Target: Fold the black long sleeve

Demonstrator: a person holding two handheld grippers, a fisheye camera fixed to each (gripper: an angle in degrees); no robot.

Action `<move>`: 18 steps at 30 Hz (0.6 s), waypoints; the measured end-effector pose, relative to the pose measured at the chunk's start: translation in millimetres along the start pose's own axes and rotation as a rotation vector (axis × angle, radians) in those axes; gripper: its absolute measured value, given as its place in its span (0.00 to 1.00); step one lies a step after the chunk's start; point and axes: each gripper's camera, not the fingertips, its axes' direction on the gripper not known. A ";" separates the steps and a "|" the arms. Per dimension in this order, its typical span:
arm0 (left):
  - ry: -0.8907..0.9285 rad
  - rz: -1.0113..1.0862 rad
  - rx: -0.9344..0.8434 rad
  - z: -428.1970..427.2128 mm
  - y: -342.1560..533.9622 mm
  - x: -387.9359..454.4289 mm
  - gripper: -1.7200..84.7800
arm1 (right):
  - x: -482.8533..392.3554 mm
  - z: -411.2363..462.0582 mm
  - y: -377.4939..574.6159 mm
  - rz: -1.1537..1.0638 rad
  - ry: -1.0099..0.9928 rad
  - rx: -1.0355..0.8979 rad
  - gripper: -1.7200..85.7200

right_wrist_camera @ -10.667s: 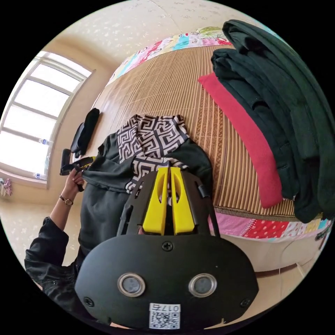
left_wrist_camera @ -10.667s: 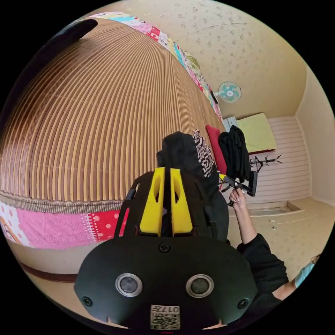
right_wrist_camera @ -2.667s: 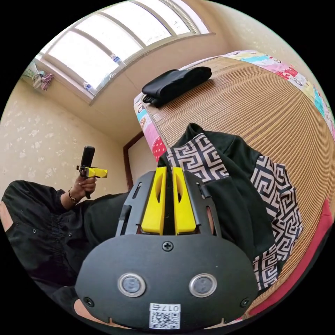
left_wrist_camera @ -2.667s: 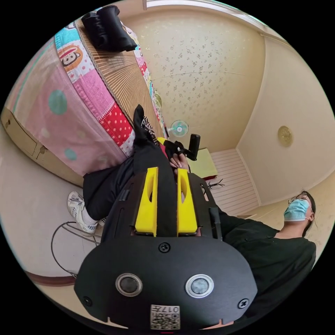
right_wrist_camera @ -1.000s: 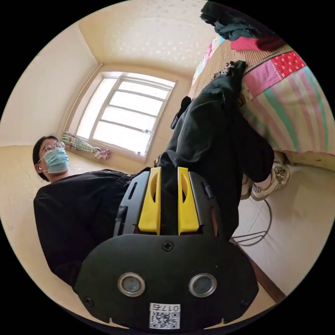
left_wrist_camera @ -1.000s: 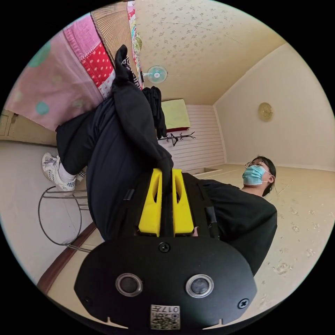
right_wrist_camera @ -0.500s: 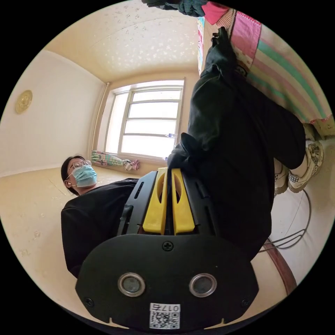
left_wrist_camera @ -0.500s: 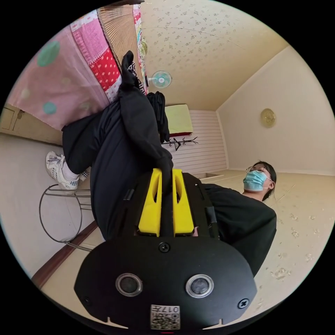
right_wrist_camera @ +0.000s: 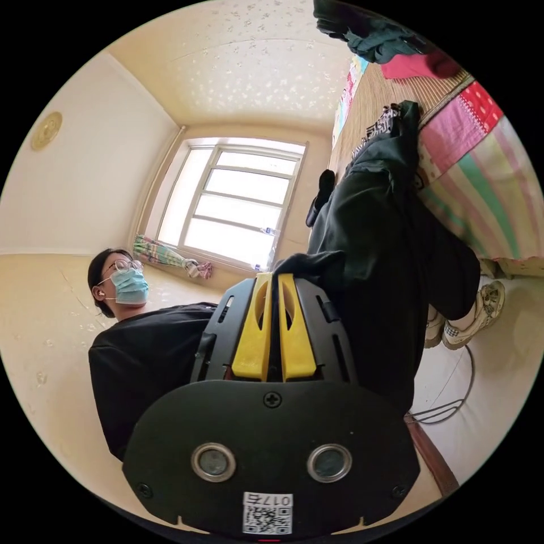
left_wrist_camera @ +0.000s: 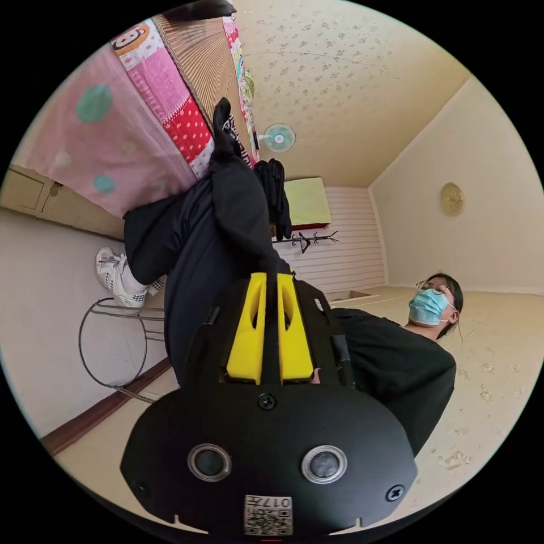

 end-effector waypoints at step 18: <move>0.194 0.235 0.142 46.4 -26.9 82.3 0.01 | -85.6 70.1 -36.5 -0.090 0.273 -0.240 0.04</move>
